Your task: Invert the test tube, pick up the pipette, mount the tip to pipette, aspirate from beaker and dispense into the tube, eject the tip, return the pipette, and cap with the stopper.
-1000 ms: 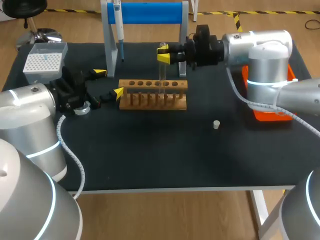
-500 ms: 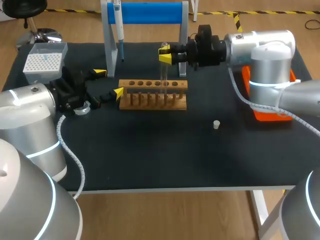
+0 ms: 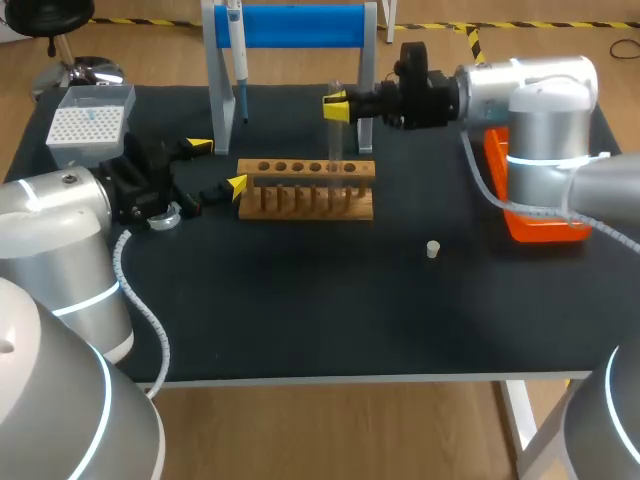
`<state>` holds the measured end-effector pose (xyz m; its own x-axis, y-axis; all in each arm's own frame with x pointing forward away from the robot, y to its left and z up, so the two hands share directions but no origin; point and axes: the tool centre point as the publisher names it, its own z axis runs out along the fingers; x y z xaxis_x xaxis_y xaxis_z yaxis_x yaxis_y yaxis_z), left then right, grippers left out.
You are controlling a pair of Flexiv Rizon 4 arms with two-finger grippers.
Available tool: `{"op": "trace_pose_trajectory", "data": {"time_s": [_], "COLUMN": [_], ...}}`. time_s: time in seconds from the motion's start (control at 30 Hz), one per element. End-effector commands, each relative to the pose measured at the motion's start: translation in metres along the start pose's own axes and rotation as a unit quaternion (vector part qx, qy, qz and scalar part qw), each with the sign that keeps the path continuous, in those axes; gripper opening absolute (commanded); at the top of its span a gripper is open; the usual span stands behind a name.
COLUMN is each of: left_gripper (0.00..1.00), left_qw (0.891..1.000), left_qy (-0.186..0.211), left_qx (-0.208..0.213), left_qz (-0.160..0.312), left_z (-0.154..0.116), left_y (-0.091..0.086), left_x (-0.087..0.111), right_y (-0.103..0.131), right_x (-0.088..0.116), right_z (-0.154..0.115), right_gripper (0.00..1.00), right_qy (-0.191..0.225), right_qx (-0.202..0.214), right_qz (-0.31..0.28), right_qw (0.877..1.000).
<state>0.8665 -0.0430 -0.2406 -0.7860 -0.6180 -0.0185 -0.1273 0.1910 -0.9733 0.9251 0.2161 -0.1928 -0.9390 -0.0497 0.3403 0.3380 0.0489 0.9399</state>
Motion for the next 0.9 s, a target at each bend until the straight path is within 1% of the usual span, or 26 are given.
{"op": "trace_pose_trajectory", "data": {"time_s": [0.03,0.13,0.2,0.23,0.33,0.37,0.43,0.47,0.6,0.63,0.7,0.87,0.9], "left_gripper": [1.00,1.00,1.00,1.00,1.00,1.00,1.00,1.00,1.00,1.00,1.00,1.00,1.00], "left_qw": [1.000,1.000,1.000,1.000,1.000,1.000,1.000,1.000,1.000,1.000,1.000,1.000,1.000], "left_qy": [-0.002,-0.002,-0.002,-0.002,-0.002,-0.002,-0.002,-0.002,-0.002,-0.002,-0.002,-0.002,-0.002], "left_qx": [0.000,0.000,0.000,0.000,0.000,0.000,0.000,0.000,0.000,0.000,0.000,0.000,0.000], "left_qz": [0.000,0.000,0.000,0.000,0.000,0.000,0.000,0.000,0.000,0.000,0.000,0.000,0.000], "left_z": [0.001,0.001,0.001,0.001,0.001,0.001,0.001,0.001,0.001,0.001,0.001,0.001,0.001], "left_y": [0.001,0.001,0.001,0.001,0.001,0.001,0.001,0.001,0.001,0.001,0.001,0.001,0.001], "left_x": [0.001,0.001,0.001,0.001,0.001,0.001,0.001,0.001,0.001,0.001,0.001,0.001,0.001], "right_y": [0.002,0.001,0.001,0.001,-0.001,-0.001,-0.002,-0.003,-0.005,-0.006,-0.008,-0.017,-0.019], "right_x": [0.004,0.004,0.004,0.004,0.004,0.003,0.003,0.003,0.003,0.003,0.004,0.009,0.011], "right_z": [-0.008,-0.010,-0.010,-0.010,-0.010,-0.010,-0.010,-0.010,-0.013,-0.013,-0.015,-0.018,-0.019], "right_gripper": [0.00,0.00,0.00,0.00,0.00,0.00,0.00,0.00,0.00,0.00,0.00,0.00,0.00], "right_qy": [0.016,0.024,0.022,0.028,0.033,0.037,0.039,0.043,0.046,0.045,0.046,0.041,0.041], "right_qx": [0.007,0.001,-0.004,-0.005,-0.011,-0.009,-0.007,-0.006,0.004,0.005,0.016,0.045,0.050], "right_qz": [0.127,0.185,0.210,0.231,0.270,0.286,0.301,0.315,0.339,0.340,0.351,0.367,0.374], "right_qw": [0.992,0.982,0.978,0.973,0.962,0.958,0.953,0.948,0.940,0.939,0.935,0.928,0.925]}}
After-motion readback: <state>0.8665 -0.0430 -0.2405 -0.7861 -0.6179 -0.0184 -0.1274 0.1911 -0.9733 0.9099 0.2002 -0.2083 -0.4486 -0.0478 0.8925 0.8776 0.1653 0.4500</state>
